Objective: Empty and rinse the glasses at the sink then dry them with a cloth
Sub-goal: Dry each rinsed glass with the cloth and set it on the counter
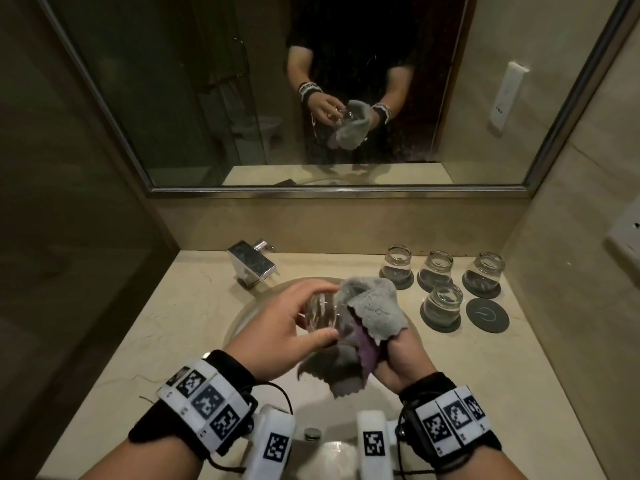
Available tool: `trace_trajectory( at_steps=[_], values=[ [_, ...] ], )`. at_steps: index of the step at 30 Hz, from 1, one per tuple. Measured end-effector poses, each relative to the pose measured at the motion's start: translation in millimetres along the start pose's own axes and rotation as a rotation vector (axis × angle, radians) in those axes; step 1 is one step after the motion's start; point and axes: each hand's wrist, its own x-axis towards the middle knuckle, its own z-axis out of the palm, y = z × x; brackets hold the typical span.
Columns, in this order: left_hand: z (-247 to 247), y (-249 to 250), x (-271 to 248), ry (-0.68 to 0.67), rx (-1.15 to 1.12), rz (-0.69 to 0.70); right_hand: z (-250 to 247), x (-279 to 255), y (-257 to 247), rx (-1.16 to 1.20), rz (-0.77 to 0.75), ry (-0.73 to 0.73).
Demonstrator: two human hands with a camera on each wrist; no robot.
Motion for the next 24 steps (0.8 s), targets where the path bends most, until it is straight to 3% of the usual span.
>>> trace_trajectory(
  at_steps=[2, 7, 9, 12, 13, 14, 18, 20, 23, 24],
  values=[
    [6, 2, 0, 0.028, 0.010, 0.028, -1, 1, 0, 0.029, 0.003, 0.040],
    [11, 9, 7, 0.062, -0.598, -0.445, 2, -4, -2, -0.139, -0.168, 0.075],
    [9, 10, 5, 0.044, -0.472, -0.345, 6, -5, -1, -0.160, -0.186, 0.047],
    [7, 5, 1, 0.043, 0.066, 0.000, 9, -2, 0, -0.048, -0.105, 0.053],
    [8, 3, -1, 0.051, 0.110, 0.048, 8, -2, 0, -0.018, -0.094, 0.055],
    [9, 4, -1, 0.053, 0.060, 0.023, 8, -1, 0, -0.009, -0.102, 0.055],
    [11, 7, 2, 0.095, -0.409, -0.343, 11, -3, -5, -0.167, -0.146, 0.023],
    [12, 9, 2, 0.107, -0.336, -0.281, 11, -3, -4, -0.173, -0.096, -0.015],
    [10, 4, -1, 0.055, 0.047, -0.030, 10, 3, -2, -0.090, -0.048, 0.026],
    [10, 2, -3, 0.061, 0.083, 0.013, 9, 5, 0, -0.041, -0.046, 0.055]
  ],
)
